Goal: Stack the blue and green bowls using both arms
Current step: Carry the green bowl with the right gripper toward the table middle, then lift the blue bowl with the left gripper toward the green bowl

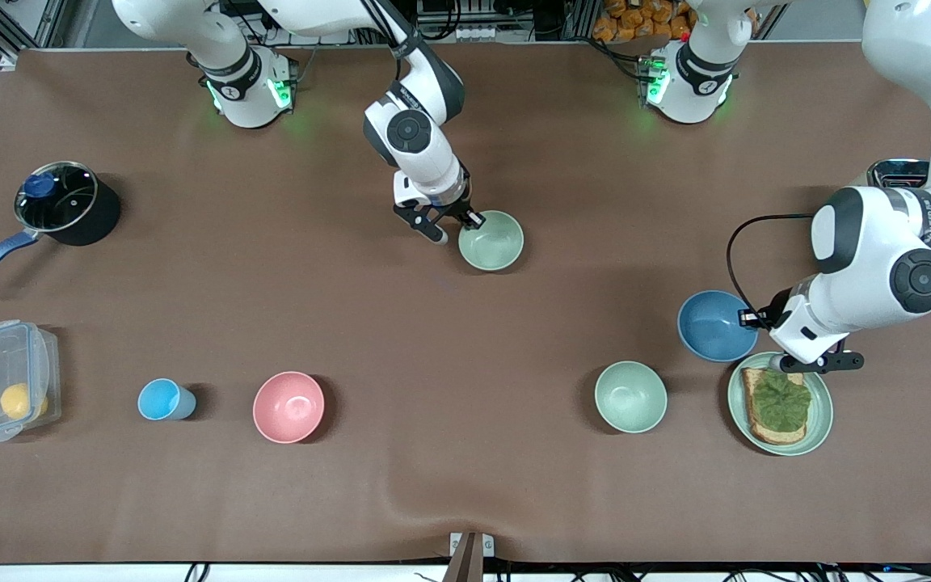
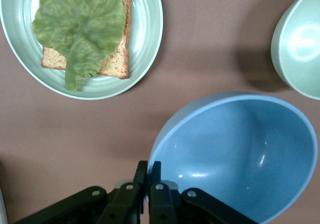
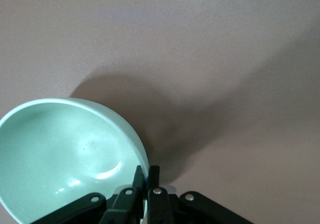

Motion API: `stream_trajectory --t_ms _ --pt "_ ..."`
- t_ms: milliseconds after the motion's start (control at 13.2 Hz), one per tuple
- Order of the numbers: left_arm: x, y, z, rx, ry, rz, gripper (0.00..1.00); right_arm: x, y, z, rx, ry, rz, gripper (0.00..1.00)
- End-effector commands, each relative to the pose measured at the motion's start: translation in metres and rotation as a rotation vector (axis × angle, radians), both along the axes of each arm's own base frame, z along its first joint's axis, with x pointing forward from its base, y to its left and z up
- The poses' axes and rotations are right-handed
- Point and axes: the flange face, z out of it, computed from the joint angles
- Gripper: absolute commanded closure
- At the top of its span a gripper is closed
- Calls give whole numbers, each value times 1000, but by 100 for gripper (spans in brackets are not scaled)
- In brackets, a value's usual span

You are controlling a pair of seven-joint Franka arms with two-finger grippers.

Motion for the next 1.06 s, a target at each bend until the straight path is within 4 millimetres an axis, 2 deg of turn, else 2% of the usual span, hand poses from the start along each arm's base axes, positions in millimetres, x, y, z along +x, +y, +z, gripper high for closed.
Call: stream_trajectory --t_ms 0,76,152,228,532,759,835,987 --pt "5 1 6 -1 0 -9 100 2 8 -3 1 -7 -17 74" --pt "4 1 6 -1 2 -10 100 3 10 1 7 -8 -21 36" --pt "5 1 7 -1 -1 -10 100 10 8 4 11 -2 -55 4" --pt "5 0 10 -2 -5 0 100 14 13 11 20 -1 -77 0" --pt "-5 -37 33 -29 9 -39 100 17 15 19 15 17 -77 0" --pt "-7 -49 39 -71 11 -11 100 18 15 23 20 14 -81 0" --pt "-10 -64 41 -80 18 -4 100 20 15 30 27 12 -89 0" --pt "-19 -93 47 -76 43 45 100 34 1 39 25 35 -142 0"
